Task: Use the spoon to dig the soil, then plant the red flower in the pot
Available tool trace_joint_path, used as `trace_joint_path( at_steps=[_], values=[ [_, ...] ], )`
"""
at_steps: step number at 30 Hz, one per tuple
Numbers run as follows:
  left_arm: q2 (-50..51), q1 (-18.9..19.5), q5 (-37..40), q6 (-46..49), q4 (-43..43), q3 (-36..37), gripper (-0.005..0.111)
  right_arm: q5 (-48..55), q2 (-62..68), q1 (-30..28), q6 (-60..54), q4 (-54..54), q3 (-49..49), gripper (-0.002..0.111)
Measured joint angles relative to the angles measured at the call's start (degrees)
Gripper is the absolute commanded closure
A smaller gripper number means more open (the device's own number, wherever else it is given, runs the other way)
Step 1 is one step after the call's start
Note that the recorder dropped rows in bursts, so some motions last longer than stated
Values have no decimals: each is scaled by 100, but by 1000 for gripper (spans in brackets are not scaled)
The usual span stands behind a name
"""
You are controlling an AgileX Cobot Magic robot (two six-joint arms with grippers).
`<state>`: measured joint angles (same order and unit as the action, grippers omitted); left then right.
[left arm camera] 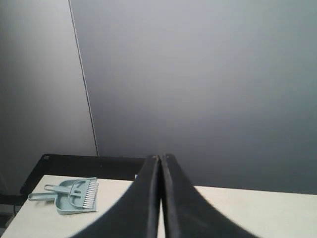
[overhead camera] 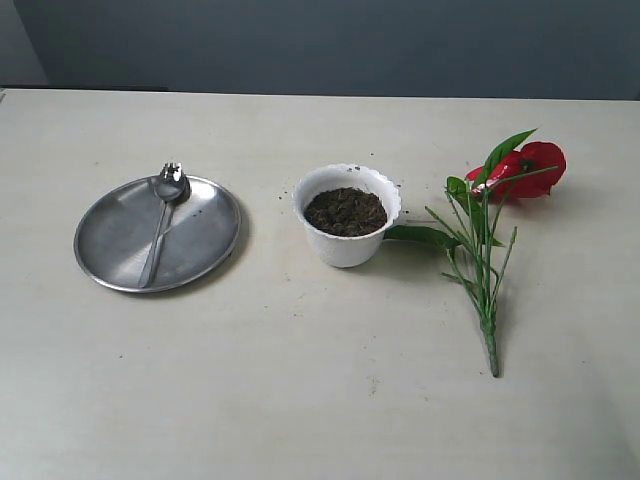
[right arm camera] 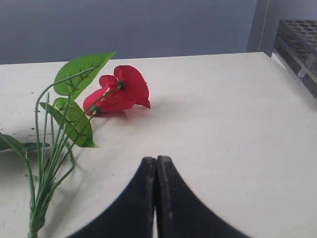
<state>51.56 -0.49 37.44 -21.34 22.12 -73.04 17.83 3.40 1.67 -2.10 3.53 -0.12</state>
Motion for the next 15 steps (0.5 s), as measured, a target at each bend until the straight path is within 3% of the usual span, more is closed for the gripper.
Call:
trace_joint_path(
  at_steps=[10, 15],
  values=[
    [-1108, 1253, -1709, 233, -273, 2123, 106, 0, 0, 0, 0, 0, 0, 109],
    [-1712, 1588, -2270, 245, -384, 3190, 106, 0, 0, 0, 0, 0, 0, 109]
  ],
)
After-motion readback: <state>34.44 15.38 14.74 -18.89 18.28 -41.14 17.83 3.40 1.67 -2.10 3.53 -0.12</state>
